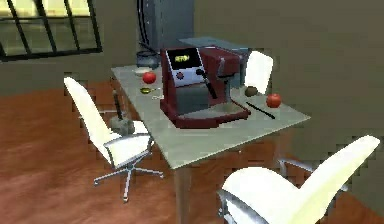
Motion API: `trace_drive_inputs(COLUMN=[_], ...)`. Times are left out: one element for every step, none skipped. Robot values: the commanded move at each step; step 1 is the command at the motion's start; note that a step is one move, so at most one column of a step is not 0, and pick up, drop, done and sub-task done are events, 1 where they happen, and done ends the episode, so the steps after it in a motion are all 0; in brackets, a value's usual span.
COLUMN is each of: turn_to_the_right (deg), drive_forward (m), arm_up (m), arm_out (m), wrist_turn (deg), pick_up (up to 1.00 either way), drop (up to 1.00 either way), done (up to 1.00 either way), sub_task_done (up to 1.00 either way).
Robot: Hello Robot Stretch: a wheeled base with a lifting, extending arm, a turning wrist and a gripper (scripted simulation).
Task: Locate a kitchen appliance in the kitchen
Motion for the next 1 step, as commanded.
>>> trace_drive_inputs(turn_to_the_right=[0.0], drive_forward=[0.00], arm_up=[0.00], arm_out=[0.00], wrist_turn=[0.0], pick_up=[0.00], drop=[0.00], done=[1.00], sub_task_done=[0.00])
